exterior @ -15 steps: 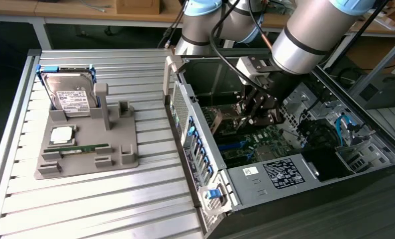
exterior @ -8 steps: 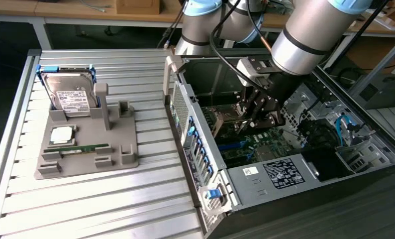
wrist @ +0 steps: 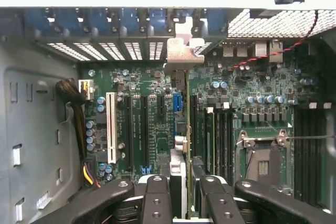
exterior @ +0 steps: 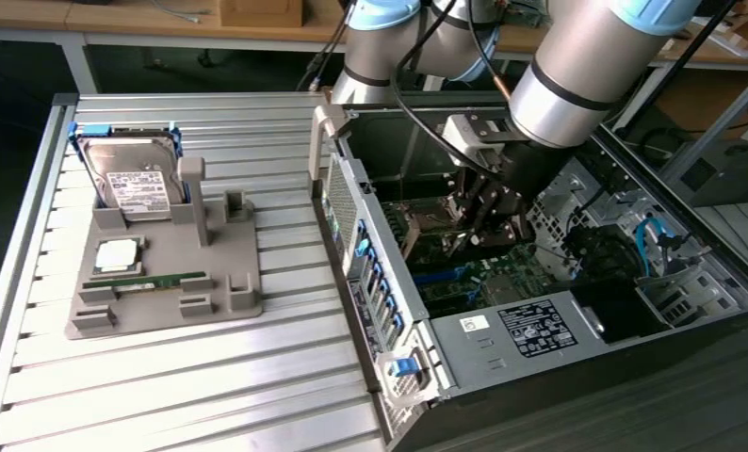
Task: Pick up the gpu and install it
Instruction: 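Insert the gpu into the slot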
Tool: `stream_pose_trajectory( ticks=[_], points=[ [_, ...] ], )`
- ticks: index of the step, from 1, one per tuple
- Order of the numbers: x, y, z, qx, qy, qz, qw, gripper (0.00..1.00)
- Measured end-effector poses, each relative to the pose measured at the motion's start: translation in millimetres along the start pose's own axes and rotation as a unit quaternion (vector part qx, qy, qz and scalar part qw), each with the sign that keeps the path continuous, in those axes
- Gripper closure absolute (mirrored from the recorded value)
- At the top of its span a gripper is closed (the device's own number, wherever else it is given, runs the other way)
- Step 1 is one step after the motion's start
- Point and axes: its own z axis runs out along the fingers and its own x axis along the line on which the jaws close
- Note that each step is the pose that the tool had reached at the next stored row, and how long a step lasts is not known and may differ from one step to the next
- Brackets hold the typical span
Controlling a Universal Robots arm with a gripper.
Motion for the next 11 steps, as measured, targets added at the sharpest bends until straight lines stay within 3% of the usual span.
stream_pose_trajectory(
  ticks=[4, 8, 11],
  points=[
    [1.7, 4.2, 2.6, 0.0001, 0.0048, 0.0, 1.0, 0.73],
    [2.1, 12.6, 6.7, 0.0002, 0.0066, 0.0, 1.0, 0.73],
    [1.8, 12.8, 10.9, 0.0002, 0.0075, 0.001, 1.0, 0.73]
  ],
)
